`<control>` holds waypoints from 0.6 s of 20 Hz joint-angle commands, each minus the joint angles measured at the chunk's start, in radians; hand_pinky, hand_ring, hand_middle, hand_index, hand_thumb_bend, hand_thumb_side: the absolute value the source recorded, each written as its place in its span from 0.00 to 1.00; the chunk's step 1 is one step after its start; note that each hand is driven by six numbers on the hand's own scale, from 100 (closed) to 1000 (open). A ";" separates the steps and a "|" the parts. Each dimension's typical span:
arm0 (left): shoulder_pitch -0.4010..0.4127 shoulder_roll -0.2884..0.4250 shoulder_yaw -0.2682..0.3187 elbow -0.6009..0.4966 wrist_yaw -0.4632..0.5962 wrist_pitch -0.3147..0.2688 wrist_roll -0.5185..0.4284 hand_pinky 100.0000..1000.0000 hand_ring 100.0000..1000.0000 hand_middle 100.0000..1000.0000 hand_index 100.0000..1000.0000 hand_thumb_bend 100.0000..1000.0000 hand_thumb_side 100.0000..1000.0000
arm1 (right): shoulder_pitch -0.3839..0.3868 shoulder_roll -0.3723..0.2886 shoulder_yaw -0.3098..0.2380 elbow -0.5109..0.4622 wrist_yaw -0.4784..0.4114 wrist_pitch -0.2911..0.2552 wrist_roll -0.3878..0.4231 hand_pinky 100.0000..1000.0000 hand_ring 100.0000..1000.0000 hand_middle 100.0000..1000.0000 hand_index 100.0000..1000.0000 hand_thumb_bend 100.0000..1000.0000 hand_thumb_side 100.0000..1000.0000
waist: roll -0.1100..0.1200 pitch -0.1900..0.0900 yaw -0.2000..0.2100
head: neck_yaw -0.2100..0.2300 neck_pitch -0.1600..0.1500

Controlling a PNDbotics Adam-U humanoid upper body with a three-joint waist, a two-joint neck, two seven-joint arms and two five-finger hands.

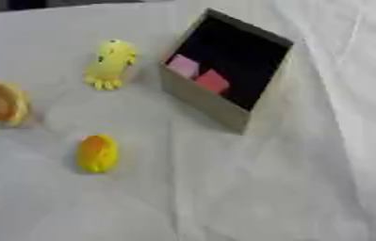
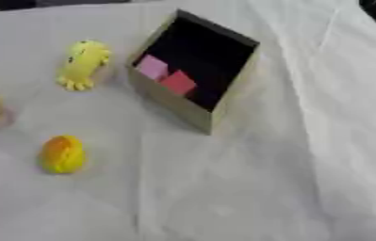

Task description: Pick up objects on the table and place them in the box.

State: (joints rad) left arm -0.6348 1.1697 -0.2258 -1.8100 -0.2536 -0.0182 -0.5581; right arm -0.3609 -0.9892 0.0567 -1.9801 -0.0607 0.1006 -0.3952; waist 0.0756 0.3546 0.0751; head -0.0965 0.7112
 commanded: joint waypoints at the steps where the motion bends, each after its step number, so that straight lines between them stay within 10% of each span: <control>1: -0.009 0.044 0.001 -0.021 0.014 -0.001 -0.021 0.91 0.90 0.91 0.91 0.31 0.77 | -0.014 -0.040 -0.007 -0.020 0.003 -0.003 0.004 0.80 0.86 0.86 0.84 0.00 0.64 | -0.001 -0.022 -0.001 | 0.010 -0.010; 12: -0.025 0.015 -0.027 0.006 -0.005 -0.001 -0.070 0.92 0.92 0.93 0.93 0.31 0.70 | -0.018 -0.032 -0.004 -0.020 -0.001 -0.004 0.009 0.80 0.85 0.86 0.84 0.00 0.65 | -0.015 -0.016 -0.007 | 0.055 -0.006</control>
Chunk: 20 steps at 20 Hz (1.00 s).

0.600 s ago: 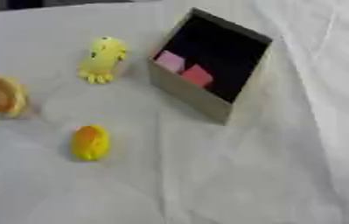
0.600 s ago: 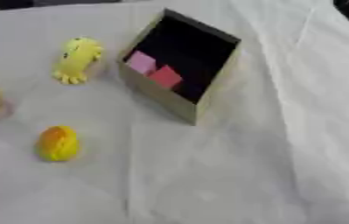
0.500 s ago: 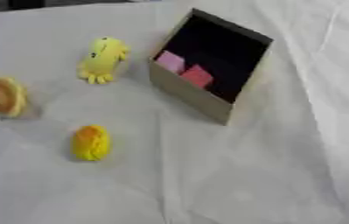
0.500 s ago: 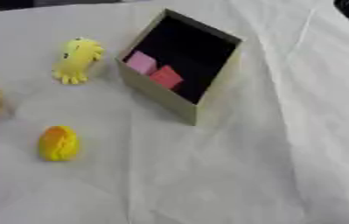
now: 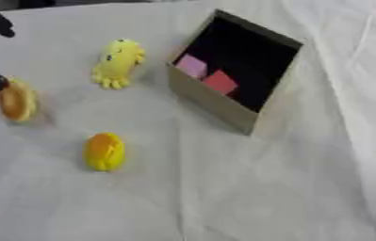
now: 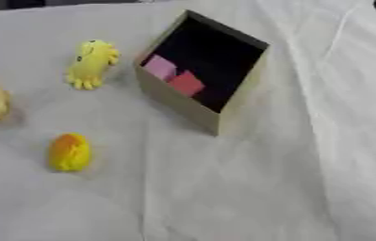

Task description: Pick up objects on the table and place them in the box.

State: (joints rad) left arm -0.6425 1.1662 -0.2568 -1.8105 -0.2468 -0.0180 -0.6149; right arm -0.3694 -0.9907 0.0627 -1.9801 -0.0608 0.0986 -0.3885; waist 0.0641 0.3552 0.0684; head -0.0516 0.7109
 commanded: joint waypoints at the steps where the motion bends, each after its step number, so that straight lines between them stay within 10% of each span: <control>1: -0.020 0.017 0.003 0.014 -0.023 -0.002 -0.020 0.92 0.93 0.94 0.94 0.31 0.66 | -0.010 -0.029 -0.011 -0.020 -0.002 -0.002 0.001 0.80 0.85 0.86 0.84 0.00 0.65 | -0.005 -0.015 0.000 | 0.012 -0.008; 11: -0.103 -0.060 -0.020 0.205 -0.177 -0.010 -0.035 0.92 0.90 0.87 0.89 0.29 0.29 | -0.006 -0.021 -0.011 -0.020 -0.007 -0.001 -0.003 0.79 0.84 0.86 0.83 0.00 0.66 | -0.013 -0.001 -0.011 | 0.015 -0.036; 20: -0.158 -0.118 -0.020 0.358 -0.267 -0.025 -0.066 0.92 0.90 0.88 0.89 0.27 0.19 | 0.001 -0.016 -0.022 -0.020 -0.011 -0.007 -0.025 0.79 0.84 0.85 0.83 0.00 0.66 | -0.013 0.019 -0.020 | 0.013 -0.031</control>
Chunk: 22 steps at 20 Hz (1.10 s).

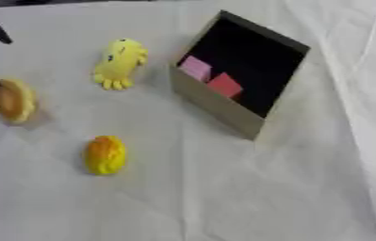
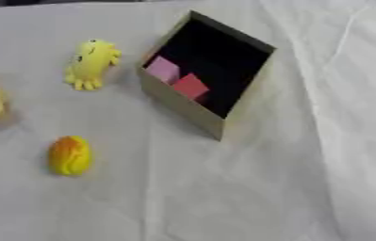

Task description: Pick up objects on the table and place them in the box.

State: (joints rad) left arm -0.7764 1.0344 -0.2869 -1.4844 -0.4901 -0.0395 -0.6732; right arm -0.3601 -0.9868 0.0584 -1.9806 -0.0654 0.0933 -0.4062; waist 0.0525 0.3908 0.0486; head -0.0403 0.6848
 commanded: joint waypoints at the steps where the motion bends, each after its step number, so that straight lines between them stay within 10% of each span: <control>1: -0.030 0.006 0.011 0.049 -0.030 -0.005 -0.008 0.92 0.90 0.88 0.89 0.28 0.19 | -0.009 -0.020 -0.017 -0.019 -0.007 -0.002 -0.009 0.79 0.84 0.85 0.83 0.00 0.66 | -0.001 -0.014 -0.001 | 0.003 -0.006; 22: -0.100 -0.127 -0.026 0.307 -0.199 -0.066 -0.061 0.89 0.86 0.83 0.87 0.28 0.20 | -0.025 -0.002 -0.016 -0.019 -0.024 -0.011 -0.031 0.78 0.82 0.84 0.82 0.00 0.67 | 0.009 0.023 -0.020 | 0.010 -0.016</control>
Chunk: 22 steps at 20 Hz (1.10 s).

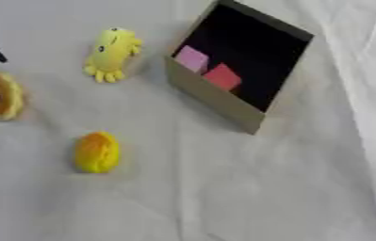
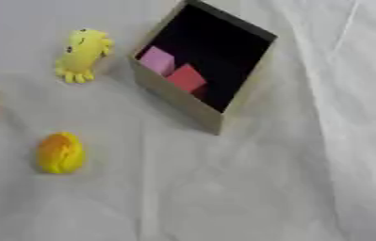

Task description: Pick up objects on the table and place them in the box.

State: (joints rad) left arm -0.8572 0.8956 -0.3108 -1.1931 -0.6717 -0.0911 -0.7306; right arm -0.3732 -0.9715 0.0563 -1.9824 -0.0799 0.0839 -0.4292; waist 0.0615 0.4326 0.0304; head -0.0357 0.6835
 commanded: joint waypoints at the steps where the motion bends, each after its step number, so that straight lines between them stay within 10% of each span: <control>1: -0.022 0.006 -0.005 0.023 -0.021 -0.021 -0.003 0.88 0.83 0.79 0.84 0.25 0.20 | -0.012 -0.017 -0.014 -0.018 -0.010 -0.002 -0.009 0.78 0.83 0.84 0.82 0.00 0.68 | 0.000 -0.018 -0.002 | 0.005 -0.014; 9: -0.005 0.038 0.007 -0.130 0.057 -0.020 -0.022 0.77 0.67 0.57 0.51 0.00 0.21 | -0.004 -0.017 -0.019 -0.018 -0.013 -0.012 -0.007 0.79 0.83 0.84 0.82 0.00 0.67 | 0.002 -0.026 -0.005 | 0.001 -0.007; 16: -0.082 0.041 0.054 -0.397 0.223 0.046 -0.021 0.77 0.65 0.55 0.49 0.00 0.22 | -0.002 -0.019 -0.023 -0.018 -0.013 -0.013 -0.011 0.78 0.83 0.84 0.82 0.00 0.67 | 0.005 -0.047 0.000 | -0.016 0.002; 22: -0.287 -0.119 0.005 -0.432 0.232 0.079 -0.029 0.78 0.66 0.55 0.49 0.00 0.21 | -0.017 -0.015 -0.011 -0.018 -0.016 -0.009 0.002 0.78 0.83 0.84 0.82 0.00 0.67 | 0.008 -0.066 -0.010 | -0.021 0.001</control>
State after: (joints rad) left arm -1.1216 0.7873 -0.3066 -1.6104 -0.4385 -0.0195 -0.7613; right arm -0.3790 -0.9640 0.0521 -1.9833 -0.0911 0.0748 -0.4307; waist 0.0724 0.3927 0.0189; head -0.0568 0.6860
